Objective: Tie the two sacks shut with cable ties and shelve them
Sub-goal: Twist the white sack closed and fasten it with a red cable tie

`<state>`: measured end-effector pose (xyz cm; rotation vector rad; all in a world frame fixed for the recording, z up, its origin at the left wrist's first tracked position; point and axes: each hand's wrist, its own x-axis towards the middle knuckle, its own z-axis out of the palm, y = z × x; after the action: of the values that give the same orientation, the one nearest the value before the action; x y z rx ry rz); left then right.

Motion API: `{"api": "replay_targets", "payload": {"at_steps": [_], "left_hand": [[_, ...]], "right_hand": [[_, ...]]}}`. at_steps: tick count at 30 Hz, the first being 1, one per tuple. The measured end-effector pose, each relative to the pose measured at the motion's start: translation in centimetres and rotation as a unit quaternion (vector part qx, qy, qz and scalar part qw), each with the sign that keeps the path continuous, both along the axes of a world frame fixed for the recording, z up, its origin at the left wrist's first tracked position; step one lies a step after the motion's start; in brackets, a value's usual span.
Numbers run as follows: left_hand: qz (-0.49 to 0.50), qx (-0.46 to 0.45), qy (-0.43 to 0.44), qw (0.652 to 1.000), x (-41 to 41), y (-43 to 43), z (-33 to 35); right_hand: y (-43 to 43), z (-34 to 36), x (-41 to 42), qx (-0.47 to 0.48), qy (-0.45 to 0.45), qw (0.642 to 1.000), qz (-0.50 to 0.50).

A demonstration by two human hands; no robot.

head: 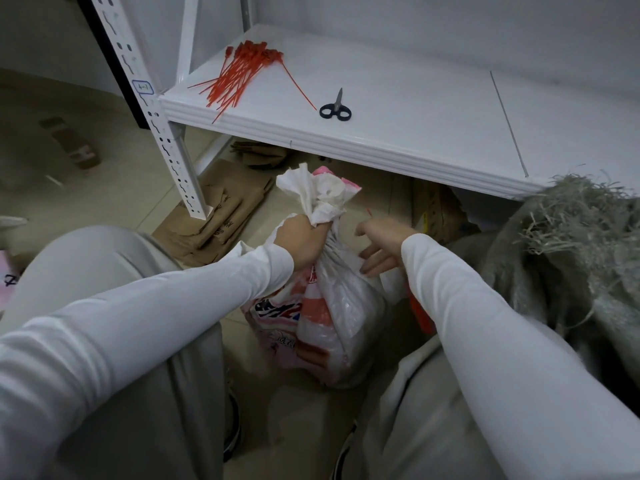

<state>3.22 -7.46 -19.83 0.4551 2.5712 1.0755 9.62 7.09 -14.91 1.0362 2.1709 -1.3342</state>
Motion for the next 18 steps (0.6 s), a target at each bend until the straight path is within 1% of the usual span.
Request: {"api": "replay_targets", "payload": {"at_steps": [2,3,5,7,11,14,16,18], "left_hand": [[0.022,0.014,-0.002,1.0,-0.2,0.1,-0.4],[0.038,0.028,-0.003,0.999,-0.1,0.2,-0.1],[0.075,0.08,-0.007,0.994,0.3,0.5,0.8],[0.113,0.133,-0.031,0.984,0.6,0.9,1.5],[0.142,0.197,-0.073,0.967,0.9,1.2,2.4],[0.118,0.2,-0.056,0.971,1.4,1.2,2.6],[0.09,0.178,-0.029,0.979,1.7,1.4,2.3],[0.043,0.135,0.016,0.99,1.8,1.4,1.9]], "right_hand": [[-1.2,-0.6,0.0,0.02,0.021,0.998,0.049],[-1.8,-1.1,-0.3,0.037,0.043,0.997,0.055],[-3.1,-1.6,-0.4,0.043,0.099,0.993,0.046],[-3.6,-2.4,-0.7,0.059,0.154,0.986,0.029],[-3.8,-2.3,-0.7,0.129,0.225,0.964,0.063],[-3.6,-2.4,-1.0,0.147,0.241,0.957,0.067],[-3.6,-2.9,-1.1,0.166,0.239,0.955,0.063],[-3.6,-3.2,-1.0,0.167,0.244,0.953,0.059]]}}
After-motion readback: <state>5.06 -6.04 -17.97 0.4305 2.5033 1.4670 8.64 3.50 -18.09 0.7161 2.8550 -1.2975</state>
